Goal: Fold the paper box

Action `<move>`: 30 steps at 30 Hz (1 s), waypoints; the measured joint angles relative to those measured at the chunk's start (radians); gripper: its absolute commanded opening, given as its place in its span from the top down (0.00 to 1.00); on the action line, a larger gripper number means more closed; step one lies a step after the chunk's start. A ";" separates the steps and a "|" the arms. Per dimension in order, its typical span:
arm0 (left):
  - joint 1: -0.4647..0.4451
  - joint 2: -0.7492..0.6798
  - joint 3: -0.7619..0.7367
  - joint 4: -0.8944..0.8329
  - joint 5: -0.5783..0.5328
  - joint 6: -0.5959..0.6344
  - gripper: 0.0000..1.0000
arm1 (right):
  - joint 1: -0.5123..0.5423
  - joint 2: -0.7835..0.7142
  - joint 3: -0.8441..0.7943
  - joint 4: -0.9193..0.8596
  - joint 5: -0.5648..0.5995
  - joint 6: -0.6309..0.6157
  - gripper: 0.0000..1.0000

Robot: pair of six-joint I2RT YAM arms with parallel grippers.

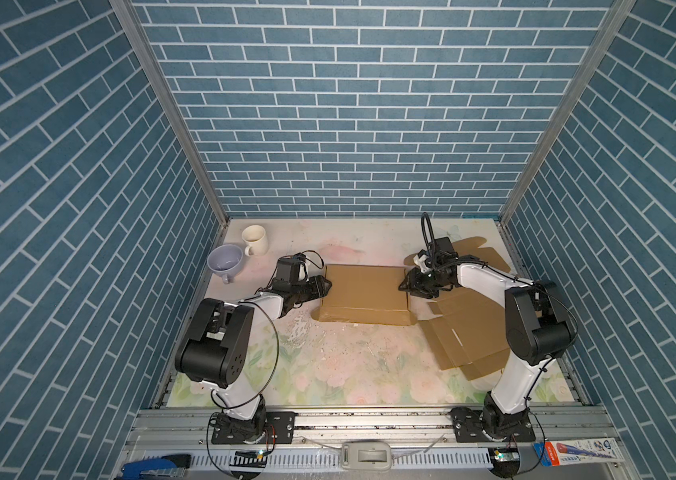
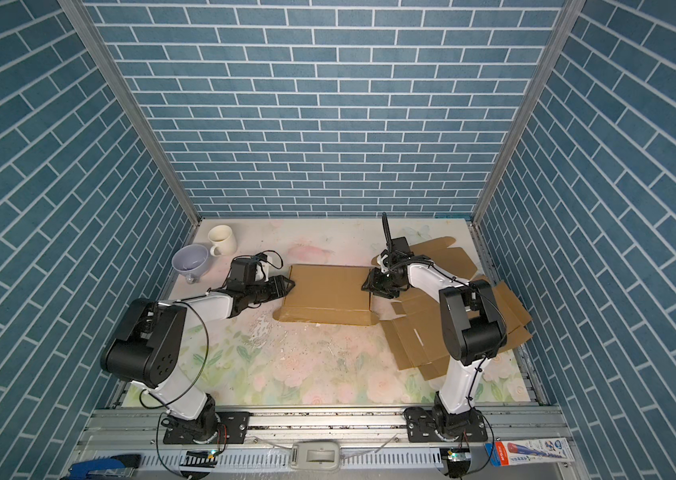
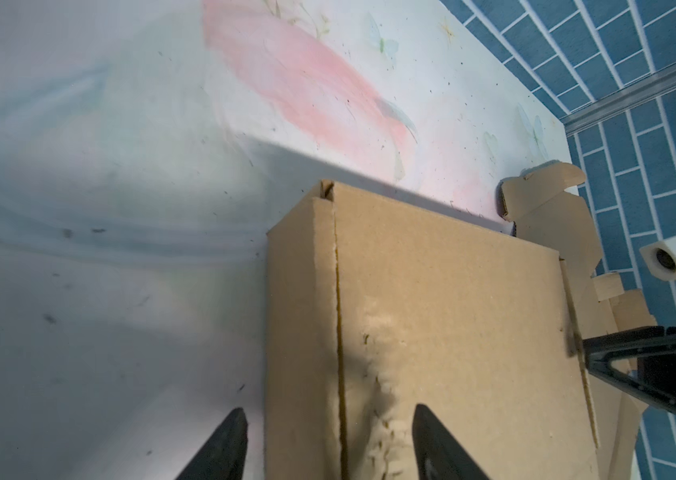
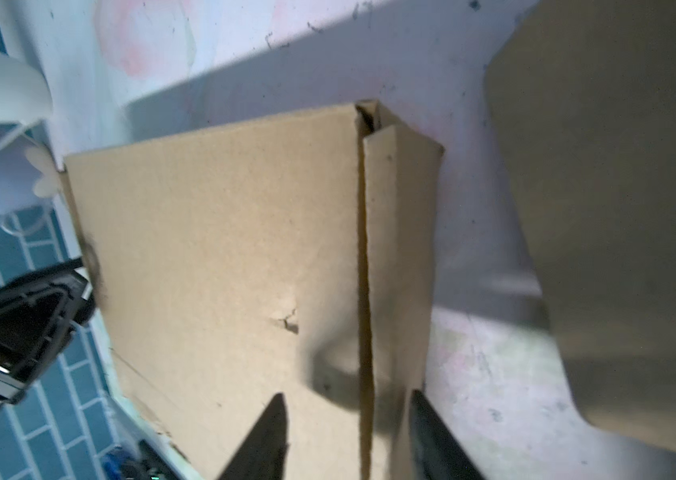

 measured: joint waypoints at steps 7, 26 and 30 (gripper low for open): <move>0.031 0.028 0.015 0.010 0.045 -0.003 0.26 | -0.070 -0.002 -0.016 0.084 -0.102 0.048 0.20; 0.126 0.243 0.150 0.028 0.332 -0.044 0.74 | -0.065 -0.002 -0.173 0.220 -0.220 0.124 0.09; 0.143 0.261 0.165 0.016 0.375 -0.043 0.75 | -0.053 -0.002 -0.200 0.264 -0.245 0.156 0.09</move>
